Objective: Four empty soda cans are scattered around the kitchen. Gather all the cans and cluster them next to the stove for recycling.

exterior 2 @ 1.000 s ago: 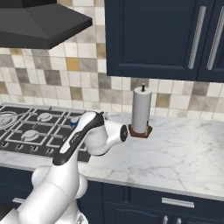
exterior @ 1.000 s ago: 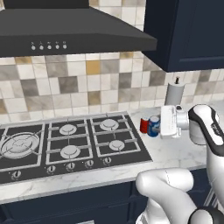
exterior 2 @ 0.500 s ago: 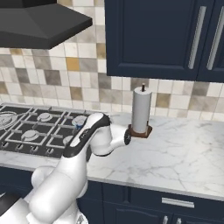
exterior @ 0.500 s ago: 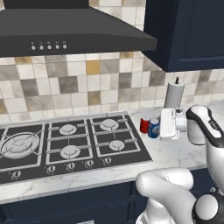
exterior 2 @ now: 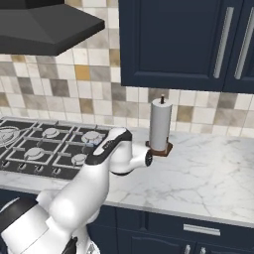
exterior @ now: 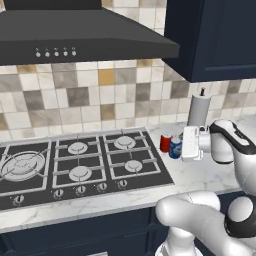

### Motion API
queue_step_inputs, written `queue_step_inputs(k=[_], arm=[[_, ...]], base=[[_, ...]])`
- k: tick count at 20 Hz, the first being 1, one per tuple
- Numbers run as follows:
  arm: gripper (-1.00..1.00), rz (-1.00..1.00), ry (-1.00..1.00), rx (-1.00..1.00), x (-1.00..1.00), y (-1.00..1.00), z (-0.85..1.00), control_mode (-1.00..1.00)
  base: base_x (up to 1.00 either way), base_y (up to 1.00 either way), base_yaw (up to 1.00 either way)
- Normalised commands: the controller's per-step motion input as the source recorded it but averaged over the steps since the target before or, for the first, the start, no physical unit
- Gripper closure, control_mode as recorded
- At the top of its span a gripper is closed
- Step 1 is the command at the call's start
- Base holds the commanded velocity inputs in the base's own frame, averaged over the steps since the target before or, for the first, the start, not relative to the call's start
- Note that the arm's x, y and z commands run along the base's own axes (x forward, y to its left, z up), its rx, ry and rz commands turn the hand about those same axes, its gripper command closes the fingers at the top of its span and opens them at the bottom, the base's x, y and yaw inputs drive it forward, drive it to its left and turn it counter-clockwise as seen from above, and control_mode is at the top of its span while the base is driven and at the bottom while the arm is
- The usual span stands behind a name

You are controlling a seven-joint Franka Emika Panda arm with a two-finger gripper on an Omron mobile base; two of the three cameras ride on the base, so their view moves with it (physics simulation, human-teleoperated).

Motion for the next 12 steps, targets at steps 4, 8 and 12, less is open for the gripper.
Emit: queue_step_inputs(k=[4,8,12], arm=[[1.00,0.00,0.01,0.00,0.19,-0.16,-0.24,-1.00],[1.00,-0.01,0.02,0.00,0.19,-0.11,-0.23,-1.00],[1.00,-0.01,0.02,0.00,0.29,-0.03,-0.27,-1.00]], base=[[0.00,0.00,0.00],[0.00,0.00,0.00],[0.00,0.00,0.00]])
